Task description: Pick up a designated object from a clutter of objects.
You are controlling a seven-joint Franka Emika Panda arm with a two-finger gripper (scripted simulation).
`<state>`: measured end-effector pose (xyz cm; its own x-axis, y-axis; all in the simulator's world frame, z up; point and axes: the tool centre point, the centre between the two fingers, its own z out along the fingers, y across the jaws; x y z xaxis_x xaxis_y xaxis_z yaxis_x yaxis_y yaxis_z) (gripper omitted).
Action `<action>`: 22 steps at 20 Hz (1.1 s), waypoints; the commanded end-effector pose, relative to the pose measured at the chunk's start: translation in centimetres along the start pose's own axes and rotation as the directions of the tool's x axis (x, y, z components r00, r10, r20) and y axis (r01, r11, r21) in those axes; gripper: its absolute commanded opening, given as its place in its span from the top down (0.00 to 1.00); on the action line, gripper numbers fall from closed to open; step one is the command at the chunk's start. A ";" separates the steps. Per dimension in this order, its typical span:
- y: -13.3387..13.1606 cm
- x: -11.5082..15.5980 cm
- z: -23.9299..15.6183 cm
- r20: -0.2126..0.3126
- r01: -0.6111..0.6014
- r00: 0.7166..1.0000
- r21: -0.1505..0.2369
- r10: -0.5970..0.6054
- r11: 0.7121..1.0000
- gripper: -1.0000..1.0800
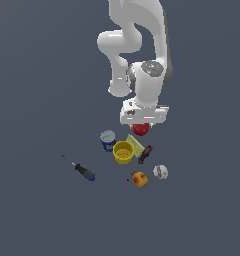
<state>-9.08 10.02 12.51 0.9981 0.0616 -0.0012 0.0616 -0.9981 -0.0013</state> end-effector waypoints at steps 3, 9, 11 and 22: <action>4.2 -0.3 -3.4 -0.002 0.000 1.000 0.004 0.000 1.000 1.00; 10.2 -0.8 -8.2 -0.002 0.000 1.000 0.006 0.000 1.000 1.00; 12.1 -0.9 -9.8 -0.002 0.000 1.000 0.006 0.000 1.000 1.00; 23.2 -1.5 -18.4 -0.001 -0.002 1.000 0.003 0.002 1.000 1.00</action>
<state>-9.15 -11.69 29.59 0.9983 0.0587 -0.0012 0.0587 -0.9983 -0.0057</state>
